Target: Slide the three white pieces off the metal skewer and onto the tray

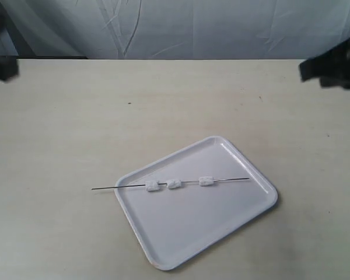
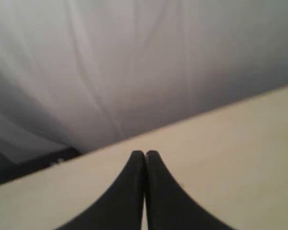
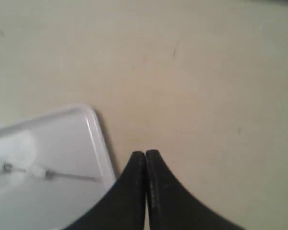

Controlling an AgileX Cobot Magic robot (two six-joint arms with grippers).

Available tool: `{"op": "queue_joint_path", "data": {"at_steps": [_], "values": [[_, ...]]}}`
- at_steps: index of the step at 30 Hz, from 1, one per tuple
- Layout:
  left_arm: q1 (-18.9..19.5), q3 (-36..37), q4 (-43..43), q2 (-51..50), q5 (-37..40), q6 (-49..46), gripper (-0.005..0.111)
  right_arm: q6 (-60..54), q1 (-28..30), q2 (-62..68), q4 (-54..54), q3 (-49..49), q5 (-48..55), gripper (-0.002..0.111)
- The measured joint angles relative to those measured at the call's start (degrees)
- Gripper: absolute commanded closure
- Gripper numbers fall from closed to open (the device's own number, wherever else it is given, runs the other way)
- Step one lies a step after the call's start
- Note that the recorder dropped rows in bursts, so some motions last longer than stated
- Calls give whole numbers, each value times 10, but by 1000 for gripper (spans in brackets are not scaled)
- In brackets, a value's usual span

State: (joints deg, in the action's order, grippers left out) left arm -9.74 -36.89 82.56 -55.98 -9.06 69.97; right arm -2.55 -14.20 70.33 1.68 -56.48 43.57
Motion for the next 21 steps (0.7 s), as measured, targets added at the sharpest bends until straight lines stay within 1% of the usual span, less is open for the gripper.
{"op": "queue_joint_path", "data": {"at_steps": [2,4,6,8,12,14,16,21], "values": [[-8,15,86,-46,-60,77,107,0,-7,57,11,0,27,108],[-11,29,135,-89,-116,127,107,0,-11,97,24,0,51,108],[-11,40,157,-129,-164,139,107,-6,-12,128,45,0,67,108],[-11,44,169,-167,-192,144,107,-39,-12,145,80,0,75,108],[-11,44,174,-220,-211,134,107,-183,-12,154,207,-1,81,108],[-11,44,174,-239,-211,114,107,-233,-13,155,252,-1,82,108],[-11,44,174,-252,-213,103,107,-263,-13,155,275,-1,82,108],[-11,45,173,-255,-227,95,107,-281,-13,156,303,-2,81,108]]}}
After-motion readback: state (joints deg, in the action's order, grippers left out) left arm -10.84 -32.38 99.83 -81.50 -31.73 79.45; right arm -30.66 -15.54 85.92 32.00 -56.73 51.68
